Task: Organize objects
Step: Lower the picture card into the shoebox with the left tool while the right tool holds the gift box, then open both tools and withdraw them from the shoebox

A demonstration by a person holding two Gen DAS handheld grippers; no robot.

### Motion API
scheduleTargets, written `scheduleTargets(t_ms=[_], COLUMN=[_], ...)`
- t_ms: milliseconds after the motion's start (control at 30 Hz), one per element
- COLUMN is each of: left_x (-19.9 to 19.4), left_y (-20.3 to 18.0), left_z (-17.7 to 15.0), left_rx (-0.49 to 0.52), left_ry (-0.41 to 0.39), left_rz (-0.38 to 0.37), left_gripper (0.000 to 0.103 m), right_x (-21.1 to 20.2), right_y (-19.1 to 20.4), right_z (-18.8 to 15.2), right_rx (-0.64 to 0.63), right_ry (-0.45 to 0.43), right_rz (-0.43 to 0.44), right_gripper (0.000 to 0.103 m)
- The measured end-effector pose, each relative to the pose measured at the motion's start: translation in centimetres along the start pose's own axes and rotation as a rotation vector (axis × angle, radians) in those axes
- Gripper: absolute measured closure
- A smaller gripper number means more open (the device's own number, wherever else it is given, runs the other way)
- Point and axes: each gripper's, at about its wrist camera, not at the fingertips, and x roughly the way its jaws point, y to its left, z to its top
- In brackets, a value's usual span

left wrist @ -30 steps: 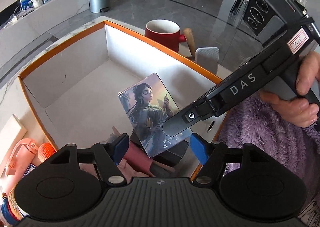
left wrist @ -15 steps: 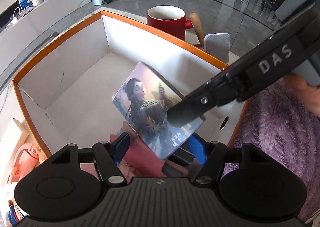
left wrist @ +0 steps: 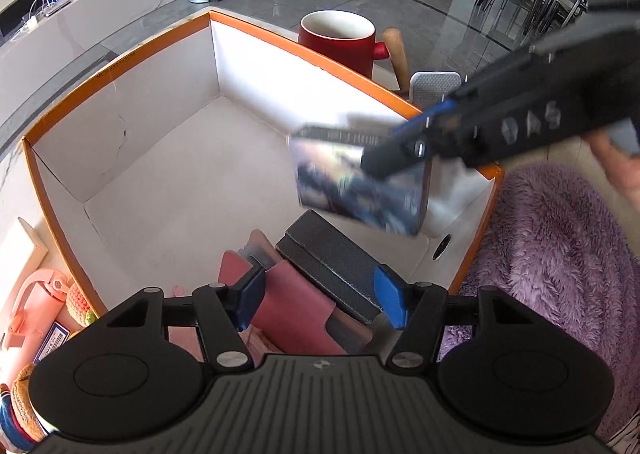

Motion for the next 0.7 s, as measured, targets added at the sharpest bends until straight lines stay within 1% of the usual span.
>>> scheduleTargets(t_ms=[133, 233, 267, 333, 367, 400, 500, 600, 700], left_x=[-0.4, -0.6, -0.7, -0.9, -0.8, -0.8, -1.4, -2.1, -2.4], left_y=[0.4, 0.7, 0.8, 1.0, 1.1, 1.1, 1.2, 1.6, 1.9], left_z=[-0.5, -0.8, -0.8, -1.1, -1.1, -1.1, -1.2, -1.4, -1.5], left_rx=[-0.018, -0.033, -0.036, -0.036, -0.033, -0.029, -0.028, -0.042, -0.049], left_ry=[-0.004, -0.008, -0.009, -0.010, -0.013, -0.016, -0.030, -0.042, -0.050], left_rz=[-0.003, -0.011, -0.009, -0.003, 0.004, 0.008, -0.001, -0.020, -0.023], left_gripper=[0.031, 0.032, 0.034, 0.035, 0.040, 0.041, 0.041, 0.041, 0.042], right_x=[2.0, 2.4, 2.5, 2.8, 3.0, 3.1, 3.3, 3.4, 3.6], right_y=[1.1, 1.9, 2.1, 2.5, 2.7, 3.0, 3.4, 2.9, 2.7], right_z=[-1.2, -1.6, -1.6, -1.6, -1.7, -1.7, -1.4, -1.0, -0.8], right_rx=[-0.037, -0.077, -0.081, -0.081, -0.086, -0.094, -0.094, -0.047, -0.041], right_ry=[0.046, 0.051, 0.057, 0.097, 0.111, 0.114, 0.141, 0.194, 0.245], right_rz=[-0.045, -0.084, -0.079, -0.062, -0.058, -0.052, -0.046, -0.010, 0.010], right_gripper=[0.079, 0.079, 0.079, 0.079, 0.079, 0.079, 0.079, 0.078, 0.076])
